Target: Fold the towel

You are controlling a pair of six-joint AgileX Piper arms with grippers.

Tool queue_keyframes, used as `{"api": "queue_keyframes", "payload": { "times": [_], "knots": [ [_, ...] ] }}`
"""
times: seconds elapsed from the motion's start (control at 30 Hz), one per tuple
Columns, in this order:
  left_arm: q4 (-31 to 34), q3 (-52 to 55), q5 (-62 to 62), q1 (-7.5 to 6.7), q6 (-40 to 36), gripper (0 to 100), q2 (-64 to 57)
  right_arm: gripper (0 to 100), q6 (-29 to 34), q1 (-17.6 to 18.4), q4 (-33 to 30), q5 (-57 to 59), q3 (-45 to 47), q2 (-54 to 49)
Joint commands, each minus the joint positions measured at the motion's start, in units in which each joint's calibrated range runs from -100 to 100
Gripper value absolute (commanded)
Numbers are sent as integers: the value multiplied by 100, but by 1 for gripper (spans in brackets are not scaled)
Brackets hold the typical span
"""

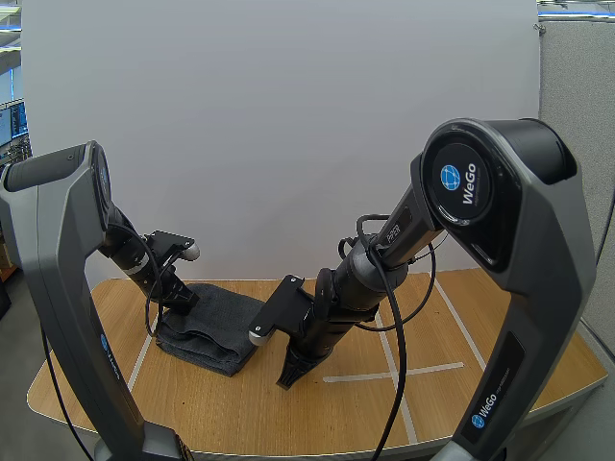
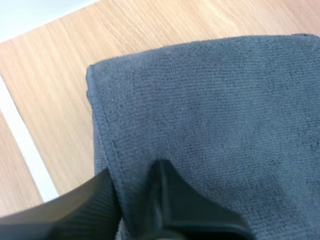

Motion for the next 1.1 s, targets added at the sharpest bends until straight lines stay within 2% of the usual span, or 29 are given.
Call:
{"api": "queue_keyframes", "payload": {
  "times": [0.0, 0.1, 0.17, 0.27, 0.33, 0.57, 0.63, 0.7, 0.8, 0.87, 0.9, 1.07],
  "knots": [
    [-5, -16, 302, -7, -53, 44, -112, 0, -42, -1, 279, 243, 0, -660],
    [-5, -1, 407, -7, -53, 32, -100, 0, -62, 66, 281, 494, -195, -1048],
    [-46, -1, 474, -7, -53, 34, -132, 0, -62, 123, 313, 831, -365, -1187],
    [-69, -1, 689, -7, -53, 69, -300, 0, -62, 201, 536, 1255, -586, -1303],
    [-81, -1, 741, -7, -112, 100, -428, 0, -62, 263, 628, 1280, -691, -1303],
    [-15, -1, 917, -7, -211, 99, -1141, 0, -153, 502, 801, 410, -981, -1188],
    [-15, -1, 1055, -7, -211, 95, -1273, 0, -172, 548, 833, 406, -1172, -999],
    [10, -1, 1194, -7, -201, 84, -1288, 0, -172, 563, 884, 393, -1378, -713],
    [72, 29, 1244, -7, -201, 48, -1248, 0, -172, 563, 884, 161, -1715, -241],
    [72, 81, 1092, -7, -181, 19, -1248, 0, -172, 563, 884, -14, -1892, 26],
    [72, 136, 920, -7, -124, 2, -1248, 0, -172, 563, 884, -42, -1987, 173],
    [19, 394, 1, -7, 87, 0, -1028, 0, -172, 563, 1041, -269, -2316, 807]
  ]
}}
